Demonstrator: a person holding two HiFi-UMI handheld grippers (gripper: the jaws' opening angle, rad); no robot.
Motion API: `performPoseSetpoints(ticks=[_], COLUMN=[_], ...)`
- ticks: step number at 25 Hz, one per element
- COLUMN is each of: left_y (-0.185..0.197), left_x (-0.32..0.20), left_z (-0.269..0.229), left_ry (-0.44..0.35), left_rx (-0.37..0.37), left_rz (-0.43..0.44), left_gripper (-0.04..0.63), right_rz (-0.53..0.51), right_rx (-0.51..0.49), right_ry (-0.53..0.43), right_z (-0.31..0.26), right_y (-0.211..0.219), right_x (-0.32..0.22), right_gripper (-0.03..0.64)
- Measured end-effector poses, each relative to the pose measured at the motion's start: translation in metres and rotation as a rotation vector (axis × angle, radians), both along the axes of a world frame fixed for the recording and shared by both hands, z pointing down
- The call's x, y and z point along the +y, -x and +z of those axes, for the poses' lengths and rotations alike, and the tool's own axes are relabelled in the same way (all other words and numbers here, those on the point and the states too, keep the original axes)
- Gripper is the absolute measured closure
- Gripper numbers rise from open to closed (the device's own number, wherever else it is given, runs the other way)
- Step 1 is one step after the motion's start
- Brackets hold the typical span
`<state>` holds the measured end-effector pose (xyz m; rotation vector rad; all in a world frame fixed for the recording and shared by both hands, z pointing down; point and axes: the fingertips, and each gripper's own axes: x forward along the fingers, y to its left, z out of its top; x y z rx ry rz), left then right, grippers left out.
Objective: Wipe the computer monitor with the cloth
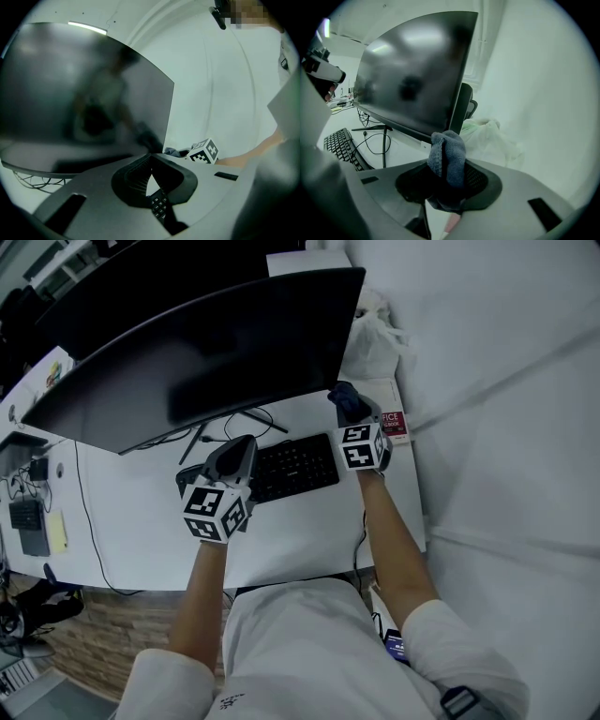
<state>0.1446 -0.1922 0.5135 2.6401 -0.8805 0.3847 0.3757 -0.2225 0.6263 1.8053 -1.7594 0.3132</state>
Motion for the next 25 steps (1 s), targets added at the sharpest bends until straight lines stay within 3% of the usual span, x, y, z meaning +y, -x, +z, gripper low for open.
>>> performPoseSetpoints(ticks=[7,12,16,22,25], left_y=[0.019,0.044,0.064,0.102,0.125], left_x=[0.015,0.03,0.042,0.068,0.085], left_z=[-0.007,-0.015,-0.023,-0.038,-0.045], left_ry=[-0.016,-0.026,-0.037,-0.058,-0.068], left_rx=[0.007,0.006,0.009,0.019,0.035], left_rz=[-0.041,-0.071,-0.086,-0.102,-0.107], left_gripper=[0.589,0.589,0.589,0.589,0.589], right_rz=[0.032,0.003,-0.074,-0.117,-0.146], right_rx=[0.026,-0.061,-0.197,-0.516,-0.587], right_ry=[-0.056,-0.142,-0.22,-0.357,-0.377], right_z=[-0.021,-0.043,-0.07,-0.122,-0.142], right_y=[-0.019,0.002,0.044,0.109,0.142], right_x=[0.029,0.064,0.089,0.127,0.152], right_gripper=[0.462,0.462,0.462,0.462,0.463])
